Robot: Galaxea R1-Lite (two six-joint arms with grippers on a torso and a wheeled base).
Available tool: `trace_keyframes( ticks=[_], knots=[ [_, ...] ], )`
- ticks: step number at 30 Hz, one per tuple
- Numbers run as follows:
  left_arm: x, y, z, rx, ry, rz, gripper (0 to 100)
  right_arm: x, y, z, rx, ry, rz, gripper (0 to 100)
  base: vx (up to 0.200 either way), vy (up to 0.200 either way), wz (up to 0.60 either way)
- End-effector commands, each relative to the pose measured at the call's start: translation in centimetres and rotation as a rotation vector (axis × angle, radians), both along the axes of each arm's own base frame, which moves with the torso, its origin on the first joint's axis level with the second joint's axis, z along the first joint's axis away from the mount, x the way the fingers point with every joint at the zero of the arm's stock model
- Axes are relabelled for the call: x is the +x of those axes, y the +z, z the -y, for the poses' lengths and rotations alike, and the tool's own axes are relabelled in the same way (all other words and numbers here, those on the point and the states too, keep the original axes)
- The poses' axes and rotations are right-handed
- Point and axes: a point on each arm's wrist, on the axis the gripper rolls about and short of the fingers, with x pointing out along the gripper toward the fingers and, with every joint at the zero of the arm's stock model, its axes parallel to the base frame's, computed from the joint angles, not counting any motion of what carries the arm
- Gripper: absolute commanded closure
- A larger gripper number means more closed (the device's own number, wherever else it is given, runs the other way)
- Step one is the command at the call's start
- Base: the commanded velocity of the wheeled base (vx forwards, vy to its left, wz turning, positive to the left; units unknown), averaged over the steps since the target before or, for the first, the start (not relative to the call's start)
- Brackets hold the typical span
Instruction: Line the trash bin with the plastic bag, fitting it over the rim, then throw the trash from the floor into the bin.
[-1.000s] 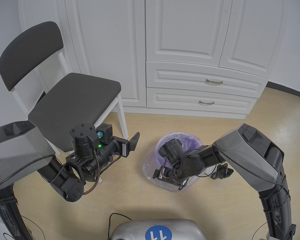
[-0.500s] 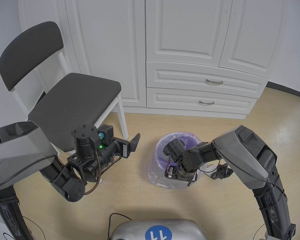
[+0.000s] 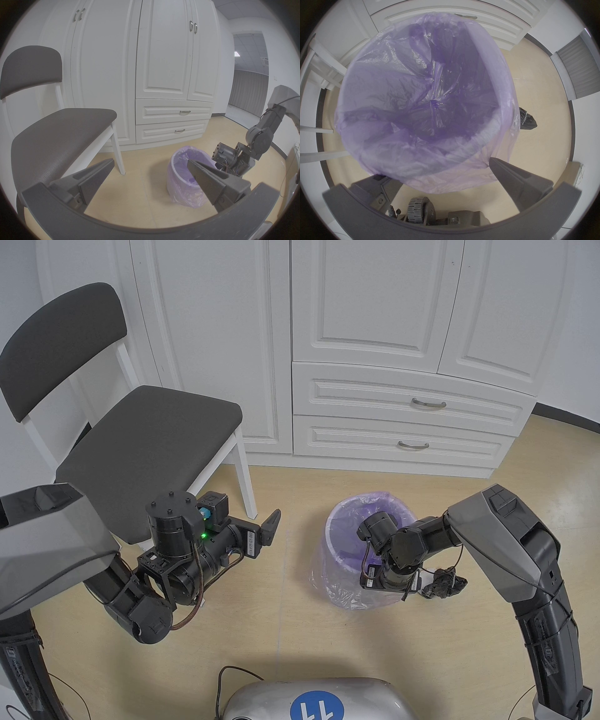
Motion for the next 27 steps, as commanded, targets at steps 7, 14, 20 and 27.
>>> trace_keyframes(
  ticks=[7, 14, 20, 27],
  knots=[
    [0.2, -0.6, 0.1, 0.007, 0.000, -0.012, 0, -1.1, 2.2, -0.8, 0.032, 0.018, 0.017, 0, 0.000, 0.000, 0.00],
    [-0.1, -0.3, 0.1, 0.005, -0.003, -0.010, 0, -4.6, 4.8, -2.1, 0.002, 0.094, 0.015, 0, 0.000, 0.000, 0.00],
    [-0.3, -1.0, 0.6, 0.016, -0.018, -0.028, 0, -7.4, 9.1, -0.9, -0.011, 0.169, 0.048, 0, 0.000, 0.000, 0.00],
    [-0.5, -0.9, 0.8, 0.016, -0.026, -0.025, 0, -9.1, 12.7, 0.1, 0.015, 0.176, 0.110, 0, 0.000, 0.000, 0.00]
  ],
)
